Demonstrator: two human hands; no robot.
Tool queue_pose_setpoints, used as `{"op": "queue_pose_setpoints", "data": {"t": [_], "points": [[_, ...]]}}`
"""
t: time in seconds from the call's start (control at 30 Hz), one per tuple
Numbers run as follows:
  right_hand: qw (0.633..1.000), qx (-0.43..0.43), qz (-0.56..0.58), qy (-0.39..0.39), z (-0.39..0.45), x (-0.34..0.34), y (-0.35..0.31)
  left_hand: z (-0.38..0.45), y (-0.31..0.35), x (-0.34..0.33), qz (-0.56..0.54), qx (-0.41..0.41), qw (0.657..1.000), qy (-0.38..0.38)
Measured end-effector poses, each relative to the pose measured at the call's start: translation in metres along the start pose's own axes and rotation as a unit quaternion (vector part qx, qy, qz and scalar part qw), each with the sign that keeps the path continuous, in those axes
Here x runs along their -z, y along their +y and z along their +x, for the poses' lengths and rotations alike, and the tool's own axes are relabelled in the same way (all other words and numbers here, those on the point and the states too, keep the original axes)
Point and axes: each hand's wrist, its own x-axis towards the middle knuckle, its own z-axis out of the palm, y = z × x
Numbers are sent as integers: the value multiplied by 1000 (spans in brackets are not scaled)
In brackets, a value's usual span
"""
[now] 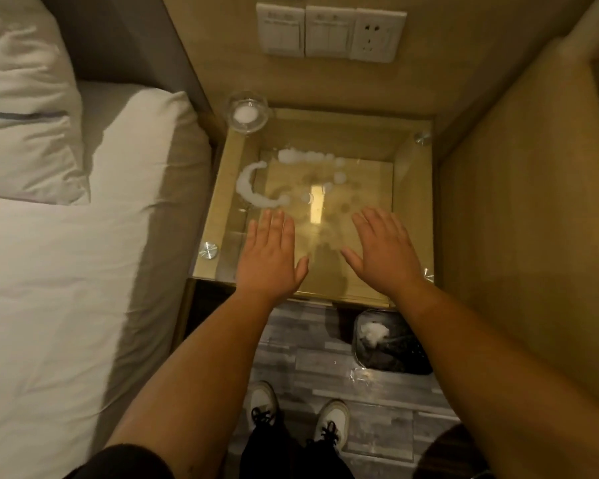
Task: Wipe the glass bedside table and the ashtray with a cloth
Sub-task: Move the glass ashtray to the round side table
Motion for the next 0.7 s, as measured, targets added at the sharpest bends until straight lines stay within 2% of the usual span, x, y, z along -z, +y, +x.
{"op": "queue_pose_setpoints", "data": {"t": [0.4, 0.53, 0.7], "points": [[999, 48, -1, -9, 100, 8, -60, 50, -89, 12, -28, 35, 998, 38], [999, 25, 18, -11, 149, -8, -77, 94, -128, 6, -50, 40, 997, 35], [998, -8, 53, -24, 203, -26, -94, 141, -174, -6, -73, 5, 997, 28]]}}
